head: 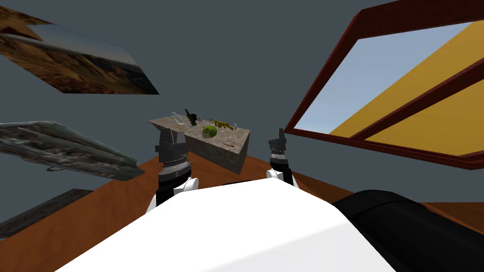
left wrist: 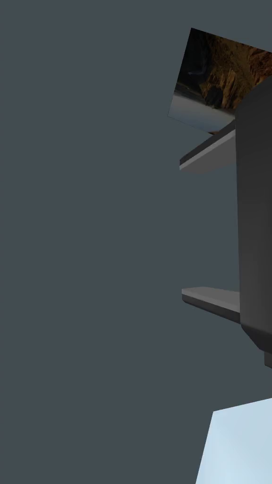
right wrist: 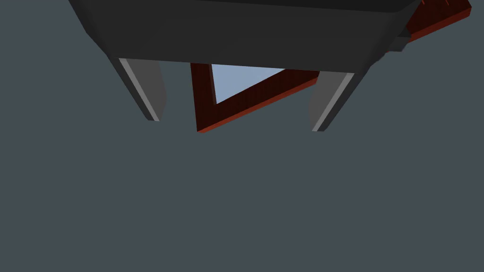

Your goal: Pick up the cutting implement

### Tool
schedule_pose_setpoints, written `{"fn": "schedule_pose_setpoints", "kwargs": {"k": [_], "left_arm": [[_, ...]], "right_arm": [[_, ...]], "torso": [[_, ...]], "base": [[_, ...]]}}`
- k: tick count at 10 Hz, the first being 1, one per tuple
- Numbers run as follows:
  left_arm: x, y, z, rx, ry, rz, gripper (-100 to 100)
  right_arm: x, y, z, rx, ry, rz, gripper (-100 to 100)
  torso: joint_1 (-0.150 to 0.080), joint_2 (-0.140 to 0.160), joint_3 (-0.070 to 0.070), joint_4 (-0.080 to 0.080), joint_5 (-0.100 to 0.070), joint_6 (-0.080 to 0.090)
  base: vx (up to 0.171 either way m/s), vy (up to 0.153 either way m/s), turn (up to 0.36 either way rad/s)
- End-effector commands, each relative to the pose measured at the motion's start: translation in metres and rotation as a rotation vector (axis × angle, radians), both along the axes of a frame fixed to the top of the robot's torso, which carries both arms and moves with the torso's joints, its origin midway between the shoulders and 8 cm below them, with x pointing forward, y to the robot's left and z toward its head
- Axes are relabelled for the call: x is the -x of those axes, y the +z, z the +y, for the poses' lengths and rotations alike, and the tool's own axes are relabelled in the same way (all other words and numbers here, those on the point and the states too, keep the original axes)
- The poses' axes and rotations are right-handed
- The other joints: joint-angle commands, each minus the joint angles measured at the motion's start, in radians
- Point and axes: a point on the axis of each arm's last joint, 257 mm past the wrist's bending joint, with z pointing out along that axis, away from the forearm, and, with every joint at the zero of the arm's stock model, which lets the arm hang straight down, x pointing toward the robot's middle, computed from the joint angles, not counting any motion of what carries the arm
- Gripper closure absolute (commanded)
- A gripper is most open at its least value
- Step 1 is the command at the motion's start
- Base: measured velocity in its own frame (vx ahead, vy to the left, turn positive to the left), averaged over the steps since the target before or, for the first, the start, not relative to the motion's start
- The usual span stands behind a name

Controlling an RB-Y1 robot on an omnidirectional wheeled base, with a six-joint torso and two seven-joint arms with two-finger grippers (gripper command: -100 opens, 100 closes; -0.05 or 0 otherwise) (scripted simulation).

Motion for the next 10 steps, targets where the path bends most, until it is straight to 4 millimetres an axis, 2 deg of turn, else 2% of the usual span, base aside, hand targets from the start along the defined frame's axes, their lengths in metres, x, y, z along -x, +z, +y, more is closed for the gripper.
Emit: {"fn": "schedule_pose_setpoints", "kwargs": {"k": [1, 4, 7, 10], "left_arm": [[-0.004, -0.005, 0.001, -0.022, -0.004, 0.028, -100], [-0.018, -0.026, 0.011, -0.072, 0.003, 0.130, -100], [-0.036, -0.054, 0.033, -0.115, 0.035, 0.267, -100], [-0.044, -0.069, 0.045, -0.122, 0.054, 0.341, -100]], "right_arm": [[0.000, 0.000, 0.000, 0.000, 0.000, 0.000, 0], [0.000, 0.000, 0.000, 0.000, 0.000, 0.000, 0], [0.000, 0.000, 0.000, 0.000, 0.000, 0.000, 0], [0.000, 0.000, 0.000, 0.000, 0.000, 0.000, 0]], "torso": [[0.000, 0.000, 0.000, 0.000, 0.000, 0.000], [-0.001, 0.001, 0.001, 0.000, 0.000, 0.000], [-0.002, 0.001, 0.001, 0.000, 0.000, 0.000], [-0.001, 0.001, 0.000, 0.000, 0.000, 0.000]], "base": [[-0.004, -0.007, -0.086], [-0.013, -0.021, -0.111], [-0.015, -0.032, -0.199], [-0.004, -0.020, -0.096]]}}
